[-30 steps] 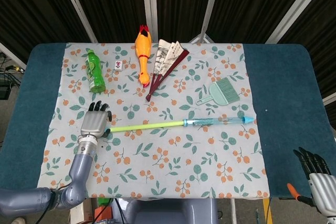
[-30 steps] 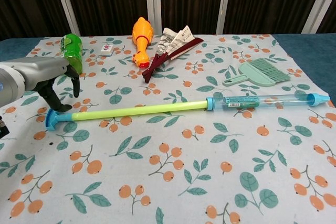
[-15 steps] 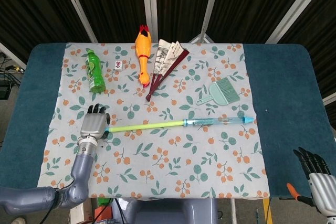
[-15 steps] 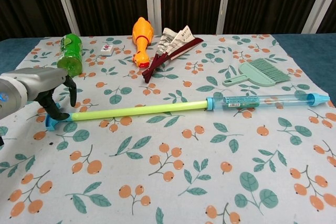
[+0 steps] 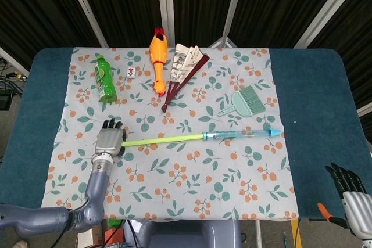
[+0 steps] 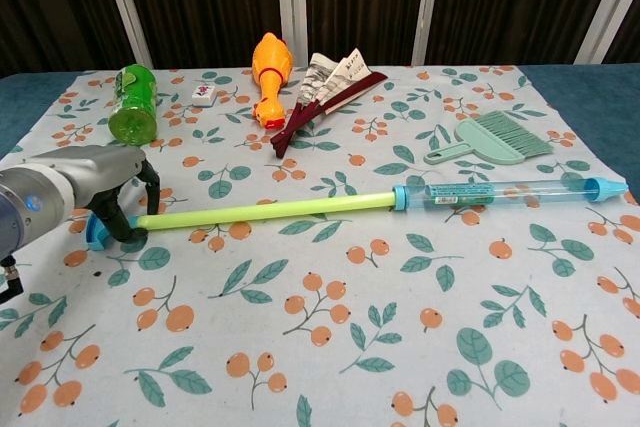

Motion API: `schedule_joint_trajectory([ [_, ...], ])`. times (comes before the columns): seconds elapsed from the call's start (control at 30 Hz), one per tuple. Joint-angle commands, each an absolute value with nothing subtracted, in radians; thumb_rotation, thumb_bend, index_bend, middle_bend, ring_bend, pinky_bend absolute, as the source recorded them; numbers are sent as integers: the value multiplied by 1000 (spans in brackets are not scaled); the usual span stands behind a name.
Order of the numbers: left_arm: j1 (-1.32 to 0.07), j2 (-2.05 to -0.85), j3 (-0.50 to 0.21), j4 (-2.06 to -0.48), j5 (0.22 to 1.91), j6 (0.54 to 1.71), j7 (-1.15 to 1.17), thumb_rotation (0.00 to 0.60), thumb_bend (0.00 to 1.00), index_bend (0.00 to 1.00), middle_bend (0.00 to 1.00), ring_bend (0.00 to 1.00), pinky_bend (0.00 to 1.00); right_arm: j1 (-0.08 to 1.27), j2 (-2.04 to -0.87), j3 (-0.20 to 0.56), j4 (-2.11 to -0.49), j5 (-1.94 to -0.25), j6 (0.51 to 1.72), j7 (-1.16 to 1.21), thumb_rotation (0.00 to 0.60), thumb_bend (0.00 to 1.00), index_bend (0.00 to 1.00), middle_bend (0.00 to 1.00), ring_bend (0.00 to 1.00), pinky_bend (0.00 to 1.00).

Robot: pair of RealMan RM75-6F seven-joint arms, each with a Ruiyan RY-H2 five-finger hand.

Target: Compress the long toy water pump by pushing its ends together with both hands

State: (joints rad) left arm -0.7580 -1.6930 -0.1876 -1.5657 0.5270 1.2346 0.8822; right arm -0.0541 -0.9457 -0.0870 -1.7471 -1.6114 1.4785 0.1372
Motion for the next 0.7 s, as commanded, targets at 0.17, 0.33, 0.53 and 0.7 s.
schedule_joint_trajectory([
  [0.17,-753,-1694,-179,-1557,526,1236,883,600,504,536,155,0,51,-53,-946,-87,-1747,-1611,1477,137,600,329,0,0,0,0],
  [0.33,-748,-1683,-176,-1574,542,1240,875,600,509,563,164,0,51,-53,-948,-86,-1748,-1611,1479,133,600,328,0,0,0,0],
  [0.53,-742,-1646,-170,-1631,582,1249,863,600,510,567,165,0,51,-41,-948,-77,-1766,-1610,1470,143,600,329,0,0,0,0],
  [0.7,-739,-1614,-174,-1682,596,1259,860,600,509,570,165,0,51,13,-937,-49,-1813,-1610,1418,130,600,329,0,0,0,0],
])
